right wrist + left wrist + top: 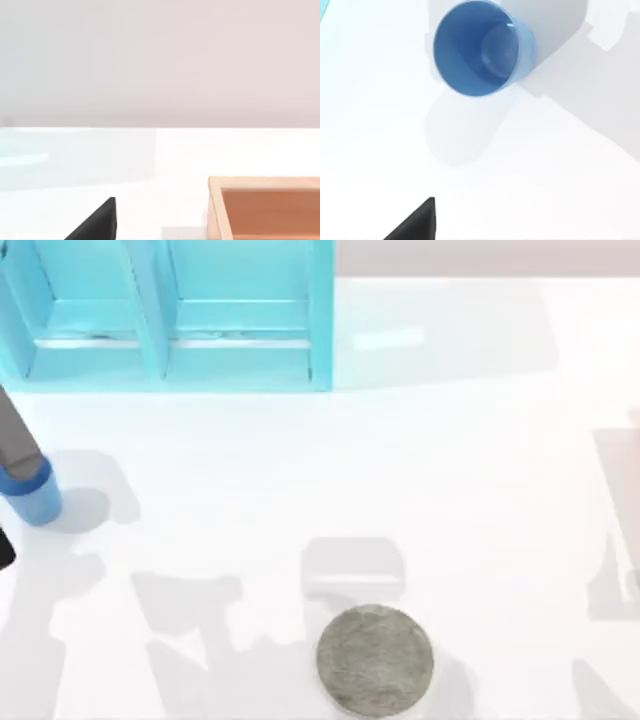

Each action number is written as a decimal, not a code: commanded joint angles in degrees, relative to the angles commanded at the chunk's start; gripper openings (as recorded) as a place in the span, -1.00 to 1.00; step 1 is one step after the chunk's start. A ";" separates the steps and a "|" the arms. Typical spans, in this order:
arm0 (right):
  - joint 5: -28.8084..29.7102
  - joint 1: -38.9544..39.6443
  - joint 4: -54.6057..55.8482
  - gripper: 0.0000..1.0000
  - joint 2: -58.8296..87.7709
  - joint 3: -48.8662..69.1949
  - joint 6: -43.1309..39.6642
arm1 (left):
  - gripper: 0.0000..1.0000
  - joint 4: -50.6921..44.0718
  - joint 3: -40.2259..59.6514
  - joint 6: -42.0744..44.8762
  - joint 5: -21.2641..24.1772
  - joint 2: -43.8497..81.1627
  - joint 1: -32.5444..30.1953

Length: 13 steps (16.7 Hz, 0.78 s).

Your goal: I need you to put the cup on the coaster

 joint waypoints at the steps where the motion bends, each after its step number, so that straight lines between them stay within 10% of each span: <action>1: 0.00 0.00 0.00 1.00 0.00 0.00 0.00 | 1.00 -3.28 4.18 4.20 -0.03 4.89 0.14; 13: 0.00 0.00 0.00 1.00 0.00 0.00 0.00 | 1.00 -25.95 38.82 35.06 2.79 39.74 1.77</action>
